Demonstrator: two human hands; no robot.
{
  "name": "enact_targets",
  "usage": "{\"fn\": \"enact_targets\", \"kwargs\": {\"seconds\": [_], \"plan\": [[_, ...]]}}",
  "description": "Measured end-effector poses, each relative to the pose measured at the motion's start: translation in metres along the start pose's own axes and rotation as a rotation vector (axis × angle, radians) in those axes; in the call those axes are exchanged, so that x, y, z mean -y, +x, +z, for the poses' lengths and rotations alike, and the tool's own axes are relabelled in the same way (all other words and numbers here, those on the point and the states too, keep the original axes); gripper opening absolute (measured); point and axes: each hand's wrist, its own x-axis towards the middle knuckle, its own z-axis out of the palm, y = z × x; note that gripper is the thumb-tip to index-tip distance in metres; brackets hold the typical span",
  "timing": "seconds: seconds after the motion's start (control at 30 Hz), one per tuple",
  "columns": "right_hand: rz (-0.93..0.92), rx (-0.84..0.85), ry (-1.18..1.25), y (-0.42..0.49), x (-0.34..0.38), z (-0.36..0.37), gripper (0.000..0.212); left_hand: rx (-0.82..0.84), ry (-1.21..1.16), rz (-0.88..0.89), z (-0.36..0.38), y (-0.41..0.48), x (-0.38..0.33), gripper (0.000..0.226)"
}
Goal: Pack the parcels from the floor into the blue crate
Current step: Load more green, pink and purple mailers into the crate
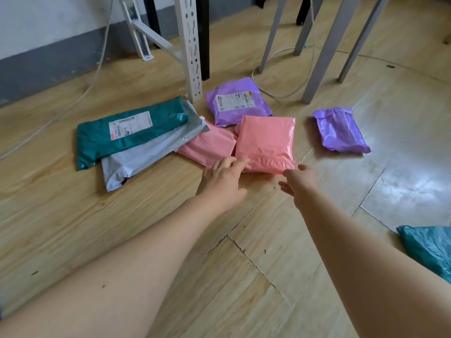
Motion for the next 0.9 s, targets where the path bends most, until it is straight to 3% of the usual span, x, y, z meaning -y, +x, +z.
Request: {"fn": "enact_targets", "kwargs": {"seconds": [0.3,0.4,0.57,0.67,0.9], "plan": [[0.114,0.039,0.426,0.032,0.009,0.026,0.078,0.026,-0.037,-0.073,0.013,0.014,0.032,0.065],[0.162,0.002,0.379,0.04,0.008,0.028,0.063,0.026,-0.05,-0.083,0.016,0.015,0.037,0.064],[0.21,-0.081,0.327,0.035,-0.004,0.027,0.01,0.029,-0.08,-0.091,0.015,0.011,0.045,0.062],[0.191,-0.126,0.283,0.021,-0.009,0.024,0.024,0.031,-0.075,-0.099,0.012,0.004,0.051,0.065],[0.158,-0.083,0.275,-0.033,0.004,0.03,0.022,-0.02,-0.032,-0.077,-0.007,-0.02,0.057,0.086]]}}
